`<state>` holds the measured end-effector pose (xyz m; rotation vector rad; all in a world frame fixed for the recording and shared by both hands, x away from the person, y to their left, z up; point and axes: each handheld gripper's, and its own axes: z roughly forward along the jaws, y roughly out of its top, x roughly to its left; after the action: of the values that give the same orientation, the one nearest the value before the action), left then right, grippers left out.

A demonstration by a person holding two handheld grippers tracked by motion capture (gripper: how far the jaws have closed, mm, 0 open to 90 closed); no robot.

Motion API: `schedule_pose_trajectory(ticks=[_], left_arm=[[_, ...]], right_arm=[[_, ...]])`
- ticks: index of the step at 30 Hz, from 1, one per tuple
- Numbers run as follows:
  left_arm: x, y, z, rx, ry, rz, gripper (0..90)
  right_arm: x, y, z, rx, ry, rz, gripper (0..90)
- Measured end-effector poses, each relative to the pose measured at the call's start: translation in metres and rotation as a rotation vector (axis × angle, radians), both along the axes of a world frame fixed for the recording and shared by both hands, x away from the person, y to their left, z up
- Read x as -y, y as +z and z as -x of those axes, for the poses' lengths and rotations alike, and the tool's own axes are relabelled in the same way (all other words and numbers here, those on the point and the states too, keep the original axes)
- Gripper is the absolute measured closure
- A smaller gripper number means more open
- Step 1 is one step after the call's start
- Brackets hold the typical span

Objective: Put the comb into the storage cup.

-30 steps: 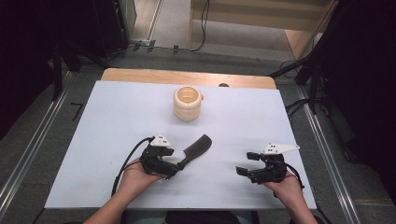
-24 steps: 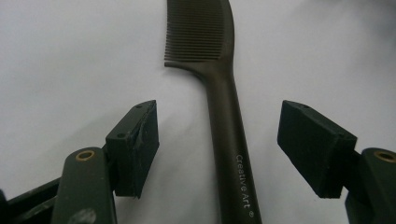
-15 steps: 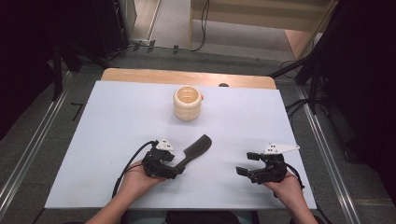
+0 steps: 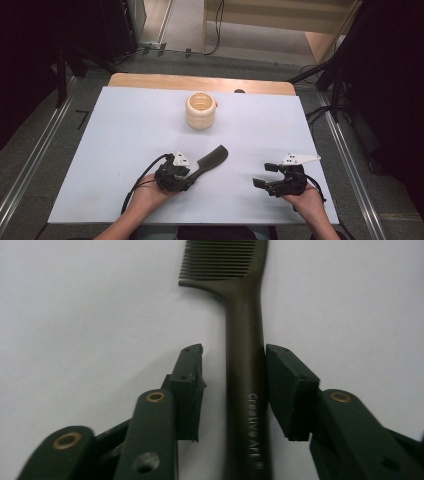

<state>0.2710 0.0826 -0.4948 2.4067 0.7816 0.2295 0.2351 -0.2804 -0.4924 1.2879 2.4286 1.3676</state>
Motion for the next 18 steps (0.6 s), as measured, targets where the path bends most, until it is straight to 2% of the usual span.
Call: schedule_pose_trajectory(ticks=[6, 9, 13, 17, 18], left_arm=[[0.0032, 0.0001, 0.0031, 0.007, 0.007, -0.017, 69.4], [0.0007, -0.0003, 0.0005, -0.029, 0.019, 0.009, 72.6], [0.0001, -0.0001, -0.0007, -0.038, 0.019, 0.013, 72.9], [-0.0031, 0.0007, -0.0054, -0.079, 0.025, 0.044, 73.0], [-0.0031, 0.0007, -0.0054, -0.079, 0.025, 0.044, 73.0]], right_arm=[[0.0001, -0.0001, 0.0001, 0.005, 0.006, 0.001, 13.7], [-0.0016, -0.0002, 0.0006, 0.011, 0.004, 0.008, 13.7], [-0.0036, 0.001, 0.0016, 0.033, 0.01, 0.014, 13.7], [-0.0036, 0.0007, 0.0014, 0.025, 0.014, -0.001, 13.7], [-0.0036, 0.0009, 0.0014, 0.022, 0.016, -0.004, 13.7]])
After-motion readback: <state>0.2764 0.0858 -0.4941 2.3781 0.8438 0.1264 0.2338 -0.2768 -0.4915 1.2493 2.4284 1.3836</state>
